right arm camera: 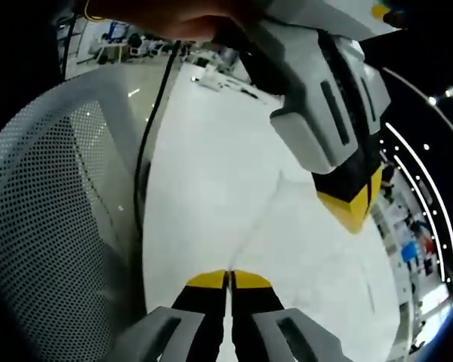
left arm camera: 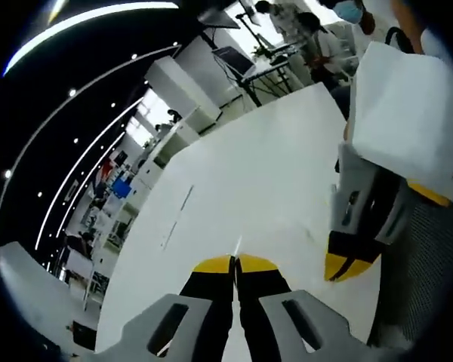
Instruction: Open the resealable bag by pulling the two sides of the seal apart until the entire bag opening is separated and visibly accessible.
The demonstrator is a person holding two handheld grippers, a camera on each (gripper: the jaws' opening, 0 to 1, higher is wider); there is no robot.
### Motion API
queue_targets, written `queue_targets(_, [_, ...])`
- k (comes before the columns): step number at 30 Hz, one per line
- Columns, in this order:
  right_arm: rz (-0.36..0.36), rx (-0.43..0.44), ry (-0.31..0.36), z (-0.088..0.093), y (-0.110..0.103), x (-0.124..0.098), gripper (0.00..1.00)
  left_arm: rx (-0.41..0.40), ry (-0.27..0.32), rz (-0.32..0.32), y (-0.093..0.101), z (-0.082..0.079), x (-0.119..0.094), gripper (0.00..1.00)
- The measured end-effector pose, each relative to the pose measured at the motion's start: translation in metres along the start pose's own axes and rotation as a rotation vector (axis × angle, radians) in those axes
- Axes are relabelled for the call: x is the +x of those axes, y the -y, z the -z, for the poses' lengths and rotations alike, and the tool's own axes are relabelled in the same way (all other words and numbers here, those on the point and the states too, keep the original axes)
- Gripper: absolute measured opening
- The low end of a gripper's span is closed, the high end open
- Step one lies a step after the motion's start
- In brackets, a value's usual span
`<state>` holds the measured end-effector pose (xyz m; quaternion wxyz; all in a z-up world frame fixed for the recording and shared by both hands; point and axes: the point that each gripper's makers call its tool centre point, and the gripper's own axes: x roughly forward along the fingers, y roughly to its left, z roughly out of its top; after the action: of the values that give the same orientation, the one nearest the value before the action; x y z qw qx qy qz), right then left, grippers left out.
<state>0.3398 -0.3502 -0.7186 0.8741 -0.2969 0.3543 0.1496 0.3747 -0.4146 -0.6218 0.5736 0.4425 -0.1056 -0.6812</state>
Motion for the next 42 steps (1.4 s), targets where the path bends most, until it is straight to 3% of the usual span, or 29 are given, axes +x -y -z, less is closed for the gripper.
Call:
queue_targets(2, [0.009,0.016,0.005,-0.001,0.003,-0.001,0.0,0.045,0.002,-0.027,-0.002,-0.004,-0.002,0.0])
queue_targets(7, [0.024,0.039,0.016,-0.004,0.009,-0.003,0.0,0.046,0.018,-0.052,-0.007,-0.013,-0.005,0.0])
queue_targets(11, [0.03,0.039,0.018,-0.003,0.012,-0.004,0.0,0.029,0.01,-0.044,-0.009,-0.01,-0.003,0.0])
queue_targets(17, [0.05,0.063,0.014,0.007,0.019,-0.006,0.0,0.021,-0.022,0.0,-0.001,0.001,0.002,0.0])
queue_targets(20, [0.058,0.097,0.021,0.009,0.021,-0.008,0.0,0.021,-0.046,0.058,0.014,0.012,0.008,0.0])
queue_targets(30, [0.047,0.151,0.002,0.017,0.016,-0.008,0.06,0.103,-0.108,0.136,0.045,0.041,0.02,0.0])
queue_targets(35, [0.055,0.235,0.011,0.019,0.017,-0.017,0.07,0.058,-0.118,0.16,0.053,0.053,0.022,0.0])
queue_targets(42, [0.06,0.471,0.031,0.032,0.014,-0.05,0.18,0.017,-0.145,0.175,0.058,0.07,0.031,0.0])
